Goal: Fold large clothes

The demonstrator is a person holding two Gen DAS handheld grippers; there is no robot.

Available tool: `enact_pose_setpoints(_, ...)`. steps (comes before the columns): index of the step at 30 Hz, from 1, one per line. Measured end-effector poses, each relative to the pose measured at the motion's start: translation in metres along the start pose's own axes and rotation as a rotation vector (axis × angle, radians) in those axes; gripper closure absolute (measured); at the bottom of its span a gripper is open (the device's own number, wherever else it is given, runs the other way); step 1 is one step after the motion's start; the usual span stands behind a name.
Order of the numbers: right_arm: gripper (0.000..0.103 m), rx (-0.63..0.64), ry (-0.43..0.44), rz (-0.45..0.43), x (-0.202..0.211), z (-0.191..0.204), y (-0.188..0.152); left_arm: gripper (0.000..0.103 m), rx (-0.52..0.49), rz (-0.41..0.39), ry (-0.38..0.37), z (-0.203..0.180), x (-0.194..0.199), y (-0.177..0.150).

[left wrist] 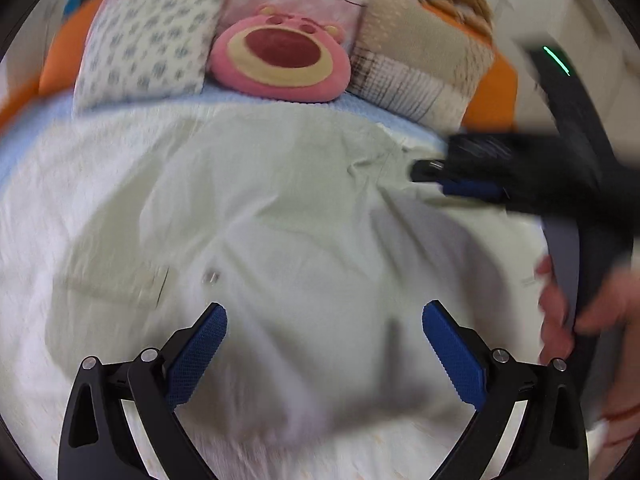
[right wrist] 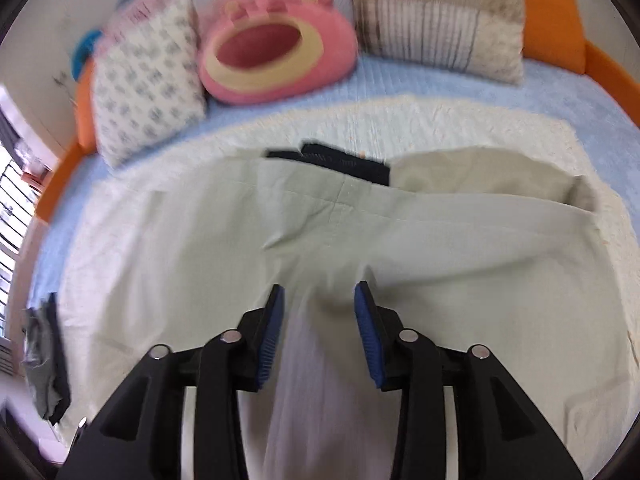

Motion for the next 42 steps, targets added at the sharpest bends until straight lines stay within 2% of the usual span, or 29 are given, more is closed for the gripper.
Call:
enact_pose_setpoints(2, 0.040, 0.008, 0.031, -0.042, 0.026, 0.001, -0.012, 0.004, 0.135, -0.010, -0.099, 0.027, 0.026, -0.011)
enact_pose_setpoints(6, 0.040, 0.040, 0.078, -0.036, 0.042, 0.010, -0.034, 0.004, 0.394, -0.020, -0.217, 0.091, 0.053, -0.043)
enact_pose_setpoints(11, 0.040, 0.038, 0.118, -0.005, 0.045, 0.022, -0.058, 0.004, 0.515, -0.022, -0.240, 0.140, 0.060, -0.064)
enact_pose_setpoints(15, 0.042, 0.067, 0.160, -0.032, 0.055, 0.031, -0.081, 0.004, 0.565, -0.043, -0.280, 0.159, 0.061, -0.075)
enact_pose_setpoints(17, 0.043, 0.070, 0.150, 0.000, 0.043, 0.029, -0.096, 0.004, 0.587, -0.045, -0.290, 0.165, 0.060, -0.078)
enact_pose_setpoints(19, 0.051, 0.076, 0.107, 0.042, 0.018, 0.026, -0.114, 0.004, 0.613, -0.036, -0.302, 0.169, 0.056, -0.081)
enact_pose_setpoints(20, 0.053, 0.106, 0.066, 0.058, 0.000, 0.026, -0.126, 0.004, 0.622, -0.032, -0.302, 0.170, 0.054, -0.083)
enact_pose_setpoints(22, 0.052, 0.183, 0.013, 0.017, -0.007, 0.036, -0.138, 0.004, 0.636, -0.019, -0.297, 0.171, 0.050, -0.085)
enact_pose_setpoints(25, 0.051, 0.205, -0.006, 0.030, 0.011, 0.048, -0.126, 0.004, 0.617, -0.018, -0.283, 0.169, 0.050, -0.085)
enact_pose_setpoints(26, 0.052, 0.208, 0.018, -0.007, 0.026, 0.051, -0.119, 0.004, 0.620, -0.031, -0.286, 0.170, 0.050, -0.085)
enact_pose_setpoints(29, 0.052, 0.229, -0.020, -0.095, 0.045, 0.054, -0.103, 0.004, 0.647, -0.044, -0.320, 0.175, 0.049, -0.084)
enact_pose_setpoints(31, 0.052, 0.208, -0.034, -0.081, 0.037, 0.050, -0.095, 0.004, 0.664, -0.046, -0.345, 0.177, 0.044, -0.080)
enact_pose_setpoints(33, 0.052, 0.154, -0.047, -0.027, 0.014, 0.035, -0.089, 0.004, 0.670, -0.048, -0.364, 0.176, 0.040, -0.075)
enact_pose_setpoints(35, 0.052, 0.129, -0.026, -0.004, -0.001, 0.025, -0.090, 0.004, 0.660, -0.053, -0.359, 0.172, 0.038, -0.071)
enact_pose_setpoints(42, 0.052, 0.033, 0.065, -0.056, 0.008, 0.006, -0.097, 0.004, 0.641, -0.053, -0.337, 0.165, 0.019, -0.060)
Point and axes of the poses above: each gripper's, at about its wrist camera, not at the fingertips, and x roughly against the way its jaws point, z to its left, y to its top, the point moved 1 cm from there along -x, roughly the way its jaws point, and after that the axes turned 7 degrees about -y, right-handed, at the moved point
